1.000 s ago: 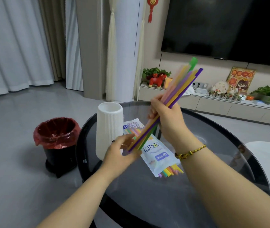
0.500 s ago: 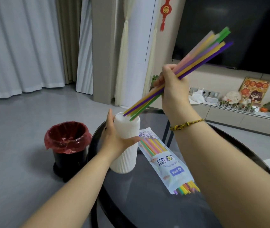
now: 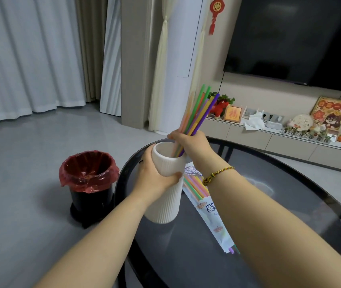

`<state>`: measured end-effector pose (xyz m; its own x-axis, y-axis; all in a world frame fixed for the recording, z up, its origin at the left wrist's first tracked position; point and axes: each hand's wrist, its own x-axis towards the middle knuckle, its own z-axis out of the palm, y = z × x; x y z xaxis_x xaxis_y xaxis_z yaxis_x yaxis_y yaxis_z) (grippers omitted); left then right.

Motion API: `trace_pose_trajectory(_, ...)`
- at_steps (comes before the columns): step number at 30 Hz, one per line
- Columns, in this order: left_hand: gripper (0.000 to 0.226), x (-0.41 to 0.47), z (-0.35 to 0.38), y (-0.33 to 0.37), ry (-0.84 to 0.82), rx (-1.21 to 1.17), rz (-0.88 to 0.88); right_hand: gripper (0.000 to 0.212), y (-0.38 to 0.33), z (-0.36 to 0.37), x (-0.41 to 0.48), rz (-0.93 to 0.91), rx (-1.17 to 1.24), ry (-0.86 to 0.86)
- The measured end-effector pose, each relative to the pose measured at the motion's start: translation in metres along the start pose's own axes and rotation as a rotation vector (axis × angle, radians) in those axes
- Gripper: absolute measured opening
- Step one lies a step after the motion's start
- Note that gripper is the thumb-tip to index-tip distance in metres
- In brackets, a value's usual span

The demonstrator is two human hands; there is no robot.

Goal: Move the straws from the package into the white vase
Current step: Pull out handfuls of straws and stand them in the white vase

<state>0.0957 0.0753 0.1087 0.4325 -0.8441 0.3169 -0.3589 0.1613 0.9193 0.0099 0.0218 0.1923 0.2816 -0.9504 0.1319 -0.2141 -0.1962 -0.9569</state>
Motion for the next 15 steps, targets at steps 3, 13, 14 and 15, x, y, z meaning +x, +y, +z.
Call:
trace_pose_trajectory(3,0.088,0.001,0.0,-0.002,-0.01,0.012,-0.002,0.003,0.008,0.0,0.001,0.026,-0.015,-0.086)
trace_pose_trajectory(13,0.092,0.0,0.0,-0.003,-0.013,0.047,0.012,0.007,0.019,-0.004,0.005,0.038,0.09,-0.167)
trace_pose_trajectory(14,0.093,-0.001,0.0,-0.002,-0.009,0.058,0.012,0.007,0.019,-0.005,0.004,0.038,0.088,-0.175)
trace_pose_trajectory(15,0.094,-0.001,0.0,-0.001,-0.008,0.066,0.011,0.005,0.02,-0.006,0.004,0.034,0.085,-0.182)
